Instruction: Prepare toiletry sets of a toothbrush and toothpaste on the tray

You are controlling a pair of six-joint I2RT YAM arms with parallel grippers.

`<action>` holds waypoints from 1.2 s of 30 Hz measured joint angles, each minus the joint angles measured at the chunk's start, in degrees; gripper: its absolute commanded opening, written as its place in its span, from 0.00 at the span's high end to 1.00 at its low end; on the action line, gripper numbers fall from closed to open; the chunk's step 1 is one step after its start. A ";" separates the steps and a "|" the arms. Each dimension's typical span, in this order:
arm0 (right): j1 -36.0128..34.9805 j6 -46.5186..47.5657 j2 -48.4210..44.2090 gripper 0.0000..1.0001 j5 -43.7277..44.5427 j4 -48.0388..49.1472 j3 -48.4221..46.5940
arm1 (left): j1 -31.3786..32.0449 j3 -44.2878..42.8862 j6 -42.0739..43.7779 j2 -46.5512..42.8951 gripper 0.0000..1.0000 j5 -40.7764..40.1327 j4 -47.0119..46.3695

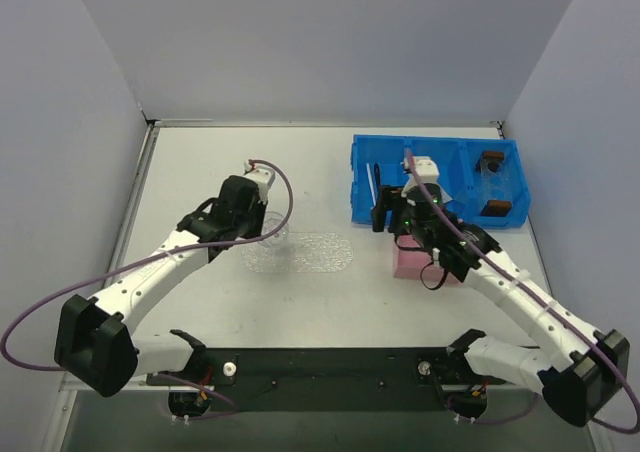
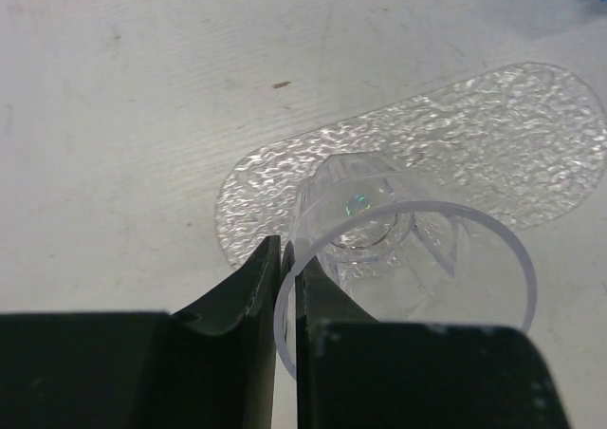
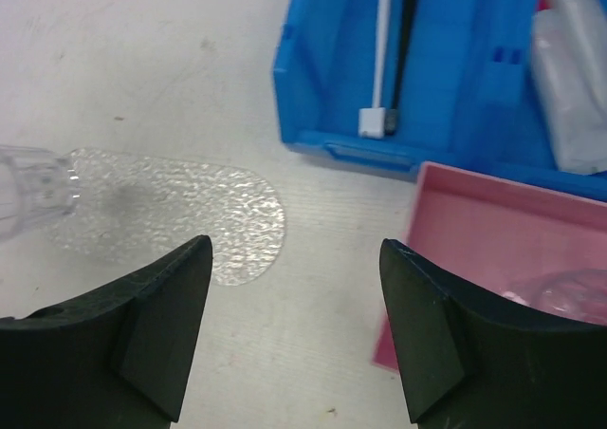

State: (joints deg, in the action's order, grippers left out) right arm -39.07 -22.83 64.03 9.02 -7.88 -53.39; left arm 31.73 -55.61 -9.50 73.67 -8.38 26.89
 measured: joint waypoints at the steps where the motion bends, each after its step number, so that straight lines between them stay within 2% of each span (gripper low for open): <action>1: 3.04 0.57 -2.51 0.32 -0.87 -0.46 1.44 | -0.96 0.50 0.31 -1.03 1.00 -0.50 0.17; 7: 15.72 5.27 -12.07 0.30 -6.05 -1.51 5.77 | -10.93 5.18 1.38 -8.61 1.00 -3.41 2.60; 11: 19.04 7.91 -13.86 0.29 -8.96 -1.46 8.04 | -11.87 5.70 2.27 -8.31 1.00 -3.41 3.61; 18: 21.77 9.70 -14.36 0.28 -11.47 -1.77 11.52 | -14.25 5.75 2.91 -2.78 1.00 -1.36 4.26; 36: 25.59 10.12 -16.70 0.28 -14.16 -1.73 13.11 | -15.41 5.77 3.78 1.99 1.00 2.89 4.37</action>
State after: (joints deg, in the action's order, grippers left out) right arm -13.47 -12.71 47.33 -5.15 -9.61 -40.27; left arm 16.32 -49.84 -5.72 75.66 -5.50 31.27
